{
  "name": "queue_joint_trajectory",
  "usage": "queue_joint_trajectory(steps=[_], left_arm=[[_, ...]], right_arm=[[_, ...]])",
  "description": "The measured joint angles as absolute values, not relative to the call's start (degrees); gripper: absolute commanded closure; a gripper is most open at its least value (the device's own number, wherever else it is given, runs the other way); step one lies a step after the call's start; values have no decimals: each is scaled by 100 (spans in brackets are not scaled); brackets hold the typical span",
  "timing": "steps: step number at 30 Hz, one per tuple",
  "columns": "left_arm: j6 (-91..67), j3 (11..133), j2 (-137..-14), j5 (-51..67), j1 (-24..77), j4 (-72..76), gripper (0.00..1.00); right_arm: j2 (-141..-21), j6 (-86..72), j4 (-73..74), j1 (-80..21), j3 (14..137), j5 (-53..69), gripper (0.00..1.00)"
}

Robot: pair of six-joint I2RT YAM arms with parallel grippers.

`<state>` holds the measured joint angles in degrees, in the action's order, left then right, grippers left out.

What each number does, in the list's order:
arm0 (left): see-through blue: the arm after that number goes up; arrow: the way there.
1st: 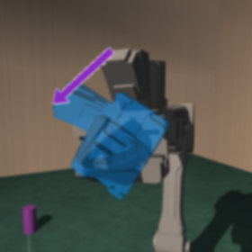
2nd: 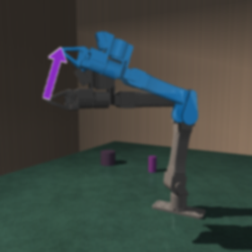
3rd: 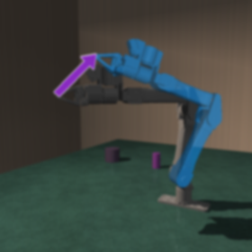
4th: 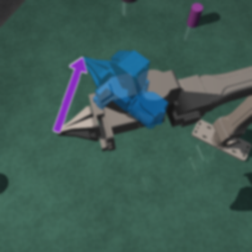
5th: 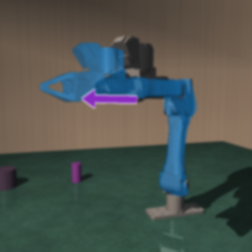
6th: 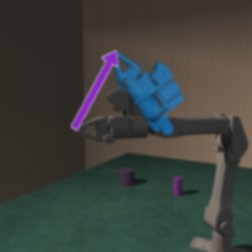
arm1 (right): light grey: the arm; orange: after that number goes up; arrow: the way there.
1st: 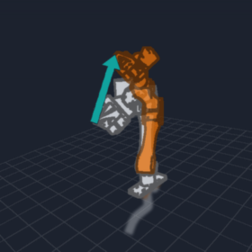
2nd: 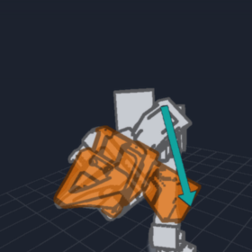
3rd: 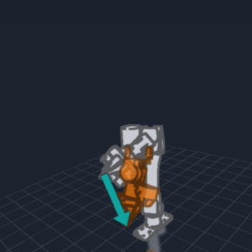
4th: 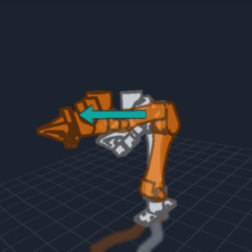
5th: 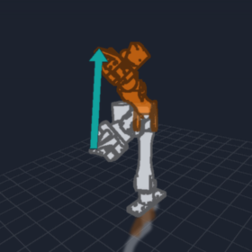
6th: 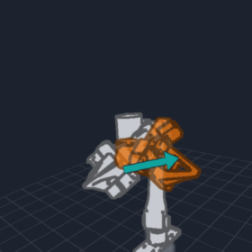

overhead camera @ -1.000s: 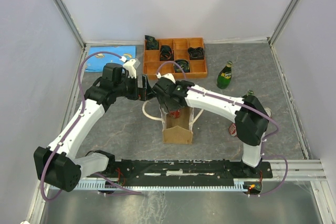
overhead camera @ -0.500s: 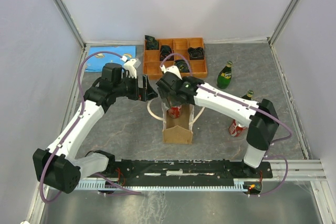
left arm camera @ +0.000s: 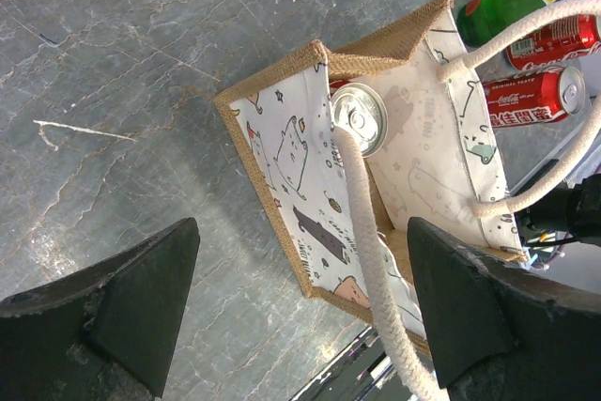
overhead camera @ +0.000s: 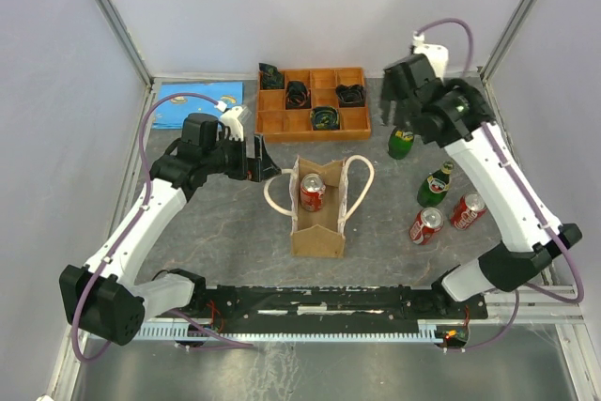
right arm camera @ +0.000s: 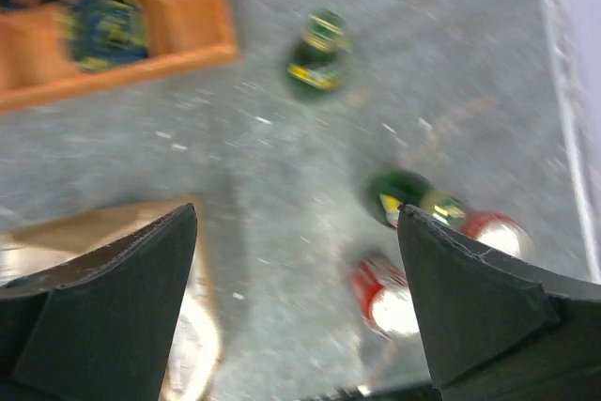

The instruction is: Place the beverage into the canvas bag

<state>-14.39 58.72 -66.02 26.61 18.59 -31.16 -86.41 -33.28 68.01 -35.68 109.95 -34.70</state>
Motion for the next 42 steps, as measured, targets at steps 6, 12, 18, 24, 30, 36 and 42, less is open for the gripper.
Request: queue_joint_trajectory(steps=[6,12,18,24,30,36,42], left_arm=[[-1439,5859,-6602,2663,1859,-3116,4],[-1439,5841,-6652,2670,1859,-3116,4],[-1431,5841,-6748,2672,1859,-3116,4],[-1431,5841,-6761,2672,1859,-3116,4],[-1431,5841,-6761,2670,1861,-3116,4],[-1431,5841,-6761,2668,1859,-3116,4],[-1428,5841,-6761,2668,1861,-3118,4]], right_arm=[[-7902,-3721,8014,-2714,9736,-3260,7],[-7006,-4077,8403,-2342,8064,-2801,7],[-6980,-4132,8090,-2036,7153,-2342,7],[-6982,-4088,7542,-1636,6431,-1879,7],[-7070,-3997,7085,-1415,6055,-1514,7],[-7249,-3933,6777,-1380,5734,-1291,7],[-7247,-3920,6508,-1345,5487,-1253,12]])
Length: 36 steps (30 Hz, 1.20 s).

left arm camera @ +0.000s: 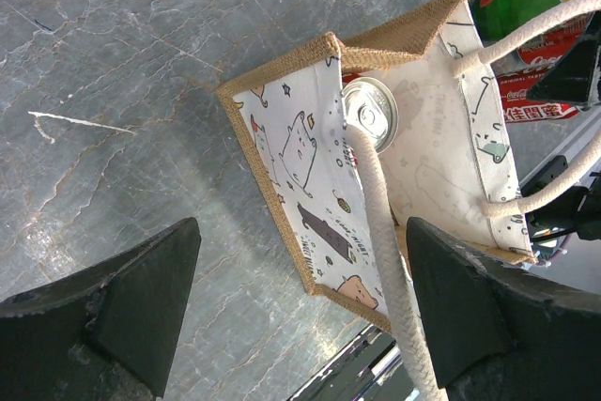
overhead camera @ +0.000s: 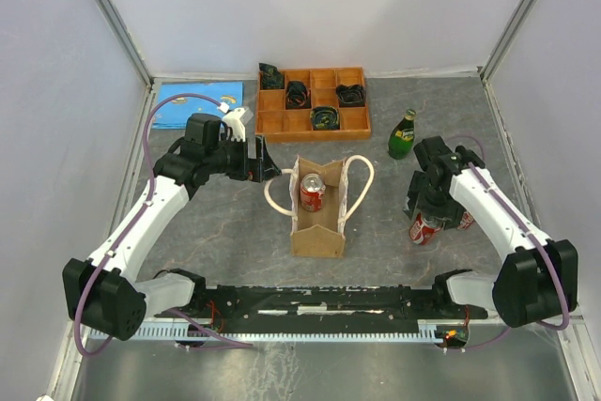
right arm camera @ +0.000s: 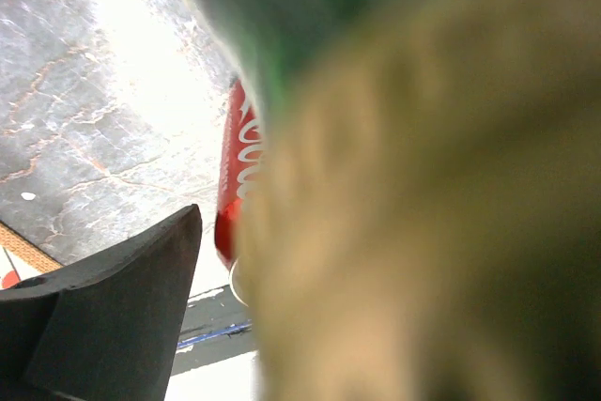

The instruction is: Place the beverage into the canvas bag

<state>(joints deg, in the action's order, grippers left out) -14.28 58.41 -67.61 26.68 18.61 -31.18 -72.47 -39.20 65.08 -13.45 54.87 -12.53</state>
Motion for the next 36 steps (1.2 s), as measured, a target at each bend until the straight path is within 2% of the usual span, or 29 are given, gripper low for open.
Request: queue_joint_trajectory(steps=[4,5,16,19,25,36], left_arm=[[-1428,5841,-6764,2668,1859,-3116,4],[-1426,5841,-6766,2670,1859,-3118,4],[-1424,5841,-6779,2670,1859,-3116,4],[-1426,5841,-6779,2670,1859,-3116,5],[-1424,5841,-6779,2672,1859,-3116,5],[-1424,5841,-6779,2714,1859,-3116,5]], right_arm=[[-7247,-3920,6512,-1339,5328,-1203,16],[-7236,-3920,6512,-1337,5315,-1208,20],[-7083,-3927,6517,-1337,5264,-1125,76],[-7039,-3922,6536,-1339,5269,-1081,87],[-6886,-3894,6729,-1339,5507,-1004,95],[-6820,-3780,7054,-1382,6309,-851,100]])
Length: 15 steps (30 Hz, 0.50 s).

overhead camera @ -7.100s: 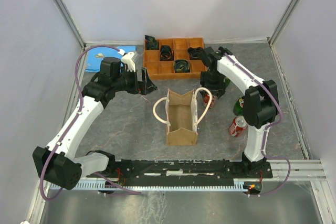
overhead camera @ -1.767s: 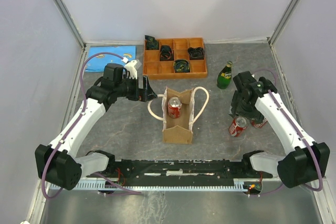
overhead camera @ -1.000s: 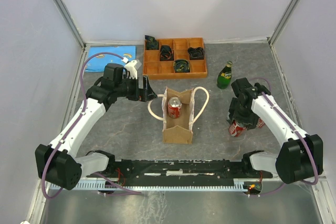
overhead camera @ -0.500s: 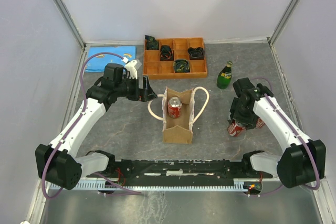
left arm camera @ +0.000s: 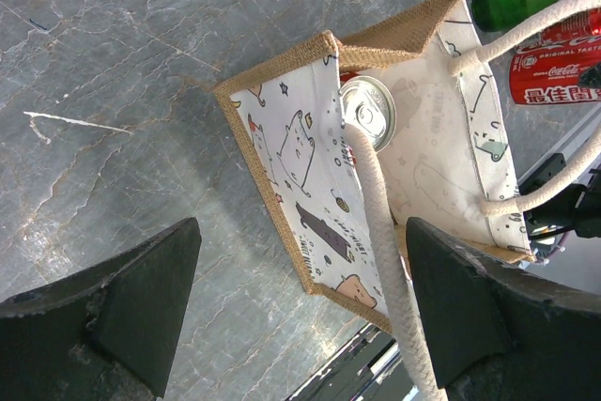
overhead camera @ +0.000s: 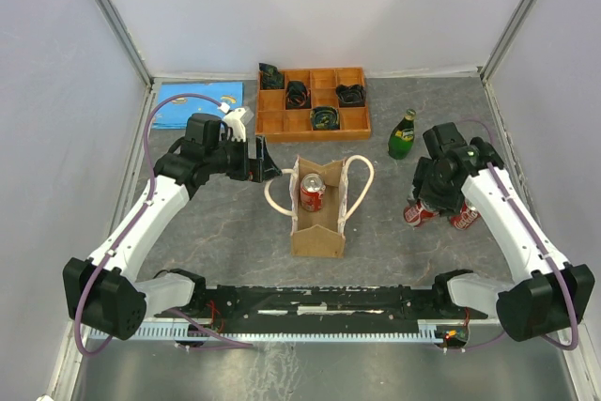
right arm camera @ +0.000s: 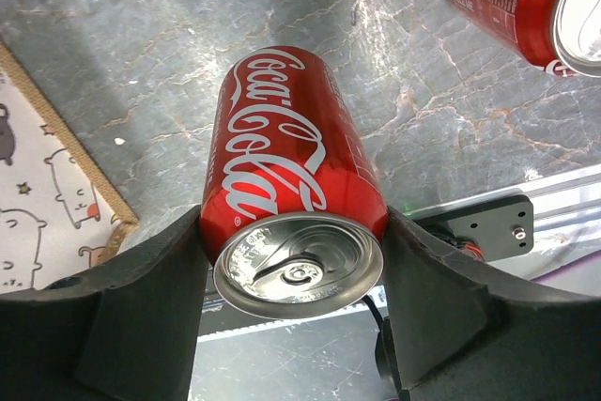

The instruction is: Place the beverage into the canvas bag

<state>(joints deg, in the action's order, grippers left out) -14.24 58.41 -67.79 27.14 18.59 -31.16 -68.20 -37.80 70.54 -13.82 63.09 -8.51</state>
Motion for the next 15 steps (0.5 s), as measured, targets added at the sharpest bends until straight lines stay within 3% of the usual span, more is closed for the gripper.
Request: queue_joint_trajectory(steps=[8,15], left_arm=[[-1424,5841,-6779,2716,1859,-3116,5],[-1424,5841,-6779,2716,1859,-3116,5]], right_arm=[[-6978,-3743,7338,-1649,7070,-753,100],[-8141,-3708,7773,-2530,9649,-934,100]])
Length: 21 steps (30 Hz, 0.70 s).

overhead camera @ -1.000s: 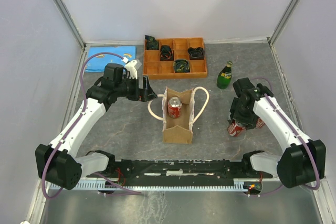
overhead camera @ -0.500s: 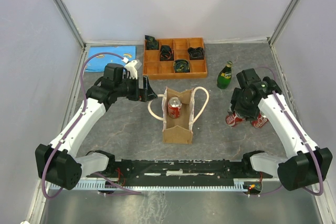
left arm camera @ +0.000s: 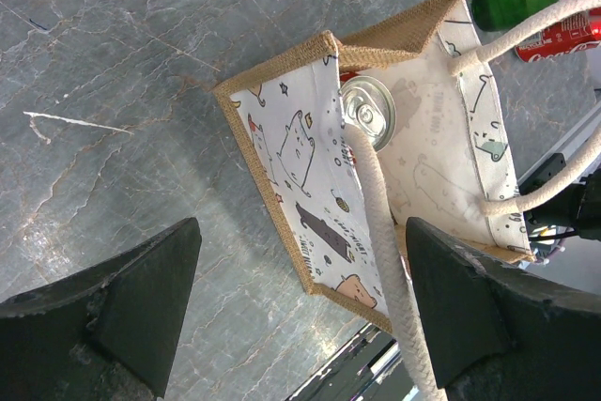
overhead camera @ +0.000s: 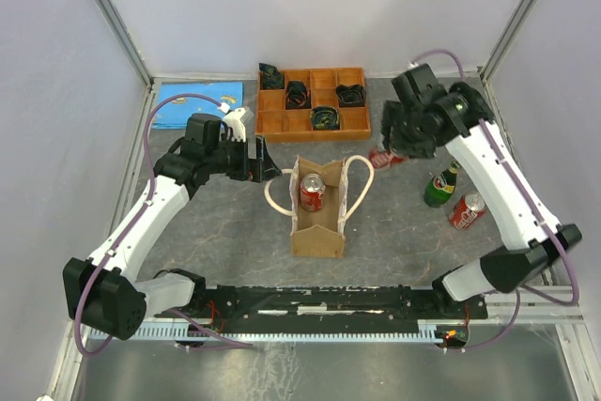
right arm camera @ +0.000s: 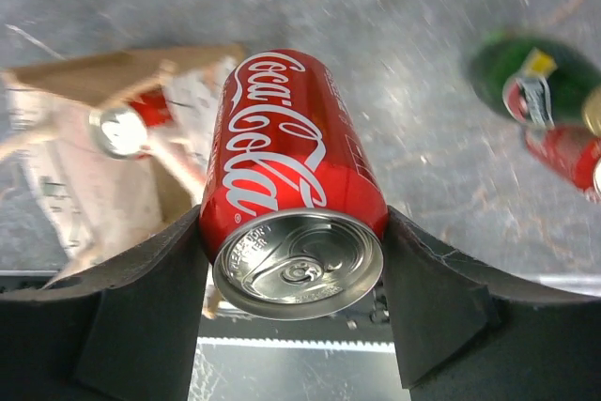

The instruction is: Place the beverage into the canvas bag

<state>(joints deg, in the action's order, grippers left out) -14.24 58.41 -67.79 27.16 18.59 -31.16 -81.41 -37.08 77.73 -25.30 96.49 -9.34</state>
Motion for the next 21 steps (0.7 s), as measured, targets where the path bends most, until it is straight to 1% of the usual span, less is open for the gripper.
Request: queue_joint_trajectory(steps=[4,11,15,21], left_arm=[[-1426,5839,-6779,2716,1859,-3116,5],[-1424,5747,-6777,2716,1859,-3116,5],[-1424,5730,-6770,2716,1859,-3114,5],[-1424,5677,-6748,2714,1859,-3109,5]], right_arm=[[-8938,-3671,7780,-3094,11063,-1125,100],[-9988,-3581,7819,-3874,12477,-1267,100],[-10276,-3586,7752,-4355,12385,-1315,100],[-10167,-3752,7682,-4775,11096,-1258,100]])
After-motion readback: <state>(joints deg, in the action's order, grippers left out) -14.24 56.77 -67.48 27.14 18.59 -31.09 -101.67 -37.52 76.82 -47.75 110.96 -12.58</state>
